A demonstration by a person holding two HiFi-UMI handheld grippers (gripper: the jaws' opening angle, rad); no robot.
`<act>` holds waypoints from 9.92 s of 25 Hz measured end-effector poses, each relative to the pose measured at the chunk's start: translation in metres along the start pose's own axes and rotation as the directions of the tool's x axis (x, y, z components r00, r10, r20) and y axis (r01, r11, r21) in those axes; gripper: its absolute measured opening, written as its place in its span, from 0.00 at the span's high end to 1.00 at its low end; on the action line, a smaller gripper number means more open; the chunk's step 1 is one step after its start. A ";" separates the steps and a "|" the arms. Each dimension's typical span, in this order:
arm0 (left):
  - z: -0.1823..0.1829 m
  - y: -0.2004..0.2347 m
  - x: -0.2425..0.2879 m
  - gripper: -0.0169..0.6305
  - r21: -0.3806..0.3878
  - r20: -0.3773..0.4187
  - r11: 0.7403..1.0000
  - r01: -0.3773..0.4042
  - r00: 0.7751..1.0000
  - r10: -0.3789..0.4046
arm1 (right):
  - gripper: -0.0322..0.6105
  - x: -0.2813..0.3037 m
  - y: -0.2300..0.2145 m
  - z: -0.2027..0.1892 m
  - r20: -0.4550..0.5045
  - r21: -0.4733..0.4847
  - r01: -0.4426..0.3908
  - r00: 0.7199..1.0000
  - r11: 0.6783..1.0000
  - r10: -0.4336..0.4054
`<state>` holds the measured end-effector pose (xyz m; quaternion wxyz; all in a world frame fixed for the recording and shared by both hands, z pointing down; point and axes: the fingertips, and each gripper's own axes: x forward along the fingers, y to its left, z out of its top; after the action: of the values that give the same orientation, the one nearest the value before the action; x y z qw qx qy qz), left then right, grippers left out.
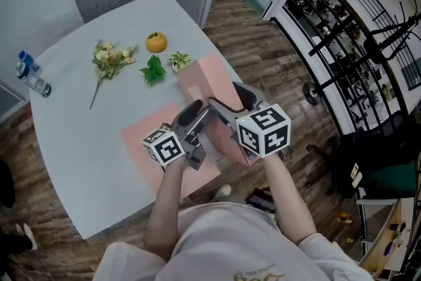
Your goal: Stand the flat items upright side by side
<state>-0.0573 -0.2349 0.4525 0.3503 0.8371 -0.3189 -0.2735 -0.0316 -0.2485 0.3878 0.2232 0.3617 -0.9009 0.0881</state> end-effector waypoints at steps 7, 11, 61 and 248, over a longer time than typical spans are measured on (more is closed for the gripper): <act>0.001 0.000 -0.001 0.58 0.003 0.009 1.000 0.003 1.000 -0.003 | 0.47 -0.004 0.001 0.002 0.043 -0.022 0.011 0.999 1.000 -0.010; 0.003 0.000 0.001 0.58 0.008 0.016 1.000 -0.002 1.000 0.002 | 0.47 -0.007 0.000 0.004 0.076 -0.028 0.025 0.997 0.999 -0.023; -0.012 -0.011 0.004 0.60 0.049 -0.039 0.999 -0.009 0.999 0.011 | 0.47 -0.046 0.001 -0.029 0.442 -0.002 0.092 0.893 0.996 -0.081; -0.116 -0.018 -0.171 0.60 0.421 -0.225 0.830 -0.365 0.845 0.486 | 0.51 -0.113 0.100 -0.218 0.147 0.597 -0.123 0.988 0.793 0.043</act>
<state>-0.0822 -0.0527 0.5491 0.2897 0.8263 -0.4827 0.0167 0.0450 -0.0377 0.5285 0.0349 0.3788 -0.8529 0.3576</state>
